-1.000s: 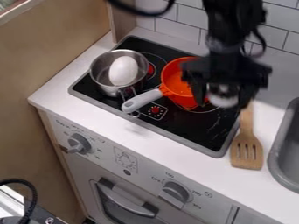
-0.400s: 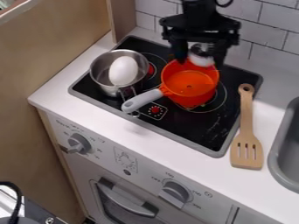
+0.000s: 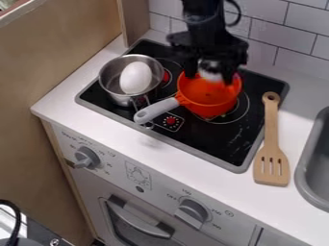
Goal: Moved the object from the right side of the burner and putted it inside the orange pot .
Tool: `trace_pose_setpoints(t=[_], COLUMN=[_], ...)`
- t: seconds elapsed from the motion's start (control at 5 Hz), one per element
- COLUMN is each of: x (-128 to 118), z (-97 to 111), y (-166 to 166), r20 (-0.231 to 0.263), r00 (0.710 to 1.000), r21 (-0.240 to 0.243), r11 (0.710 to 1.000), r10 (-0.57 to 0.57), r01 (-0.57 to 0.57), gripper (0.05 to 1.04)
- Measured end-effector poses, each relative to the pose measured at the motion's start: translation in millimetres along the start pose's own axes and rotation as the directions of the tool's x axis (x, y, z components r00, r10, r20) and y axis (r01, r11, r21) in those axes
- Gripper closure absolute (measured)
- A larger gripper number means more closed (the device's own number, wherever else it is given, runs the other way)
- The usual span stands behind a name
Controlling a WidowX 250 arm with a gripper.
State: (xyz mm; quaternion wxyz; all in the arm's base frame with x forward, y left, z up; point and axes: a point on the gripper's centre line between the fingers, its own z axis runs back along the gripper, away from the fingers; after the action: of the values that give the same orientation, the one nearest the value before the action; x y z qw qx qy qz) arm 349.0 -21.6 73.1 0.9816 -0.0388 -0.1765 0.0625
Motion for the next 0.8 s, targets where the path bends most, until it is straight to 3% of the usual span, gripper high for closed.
trace_pose_setpoints(t=[0.4,0.6,0.8], x=[-9.0,-10.6,-16.1], z=[-10.8,-10.9,-11.1], y=[-3.9,-7.6,-9.0], r20=[0.044,0.039,0.006], r00=[0.999,0.999,0.999], r21=[-0.002,-0.001,-0.001], r11=[1.000,0.999,0.999], r10=[0.018,0.033,0.046], r01=[-0.018,-0.033,-0.046], gripper=[0.189,0.080,0.084])
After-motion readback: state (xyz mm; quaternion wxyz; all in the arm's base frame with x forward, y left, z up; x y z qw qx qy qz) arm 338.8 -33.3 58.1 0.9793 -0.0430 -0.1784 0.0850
